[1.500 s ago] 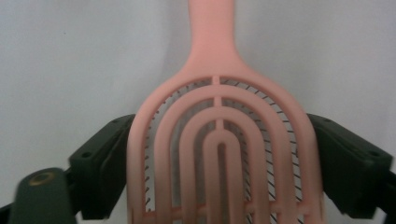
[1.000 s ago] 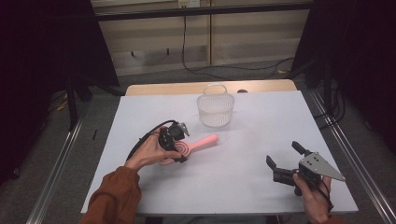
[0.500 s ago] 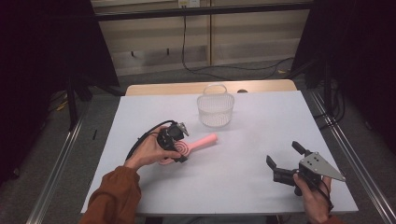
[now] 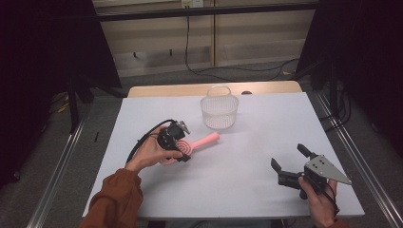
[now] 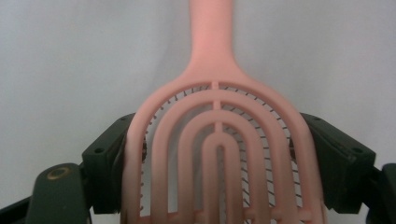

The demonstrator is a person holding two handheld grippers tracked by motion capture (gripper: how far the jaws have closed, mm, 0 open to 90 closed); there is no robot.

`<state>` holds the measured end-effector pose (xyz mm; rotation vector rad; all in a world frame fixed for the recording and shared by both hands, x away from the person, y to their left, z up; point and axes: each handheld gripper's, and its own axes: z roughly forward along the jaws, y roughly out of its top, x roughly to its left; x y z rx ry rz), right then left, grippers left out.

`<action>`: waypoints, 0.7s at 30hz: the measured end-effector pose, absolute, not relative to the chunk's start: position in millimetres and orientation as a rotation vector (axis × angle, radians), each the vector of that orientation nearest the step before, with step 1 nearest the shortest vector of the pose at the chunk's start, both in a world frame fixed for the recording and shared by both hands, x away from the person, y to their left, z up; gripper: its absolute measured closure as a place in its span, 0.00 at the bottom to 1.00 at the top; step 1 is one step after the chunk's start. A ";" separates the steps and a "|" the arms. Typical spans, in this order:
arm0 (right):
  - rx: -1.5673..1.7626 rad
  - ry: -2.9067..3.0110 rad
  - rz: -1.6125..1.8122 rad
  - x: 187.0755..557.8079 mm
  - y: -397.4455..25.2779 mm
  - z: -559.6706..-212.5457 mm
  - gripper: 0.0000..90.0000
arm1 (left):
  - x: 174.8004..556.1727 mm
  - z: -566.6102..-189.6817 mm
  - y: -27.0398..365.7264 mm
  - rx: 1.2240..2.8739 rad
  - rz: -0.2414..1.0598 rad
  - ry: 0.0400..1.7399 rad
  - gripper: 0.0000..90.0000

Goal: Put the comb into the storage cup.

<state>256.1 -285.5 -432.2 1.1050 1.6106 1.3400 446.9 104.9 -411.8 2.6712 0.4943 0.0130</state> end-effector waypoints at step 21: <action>1.104 1.610 1.340 256.4 -284.2 -431.8 0.00 | 442.9 -396.7 109.0 2.594 0.038 0.480 0.22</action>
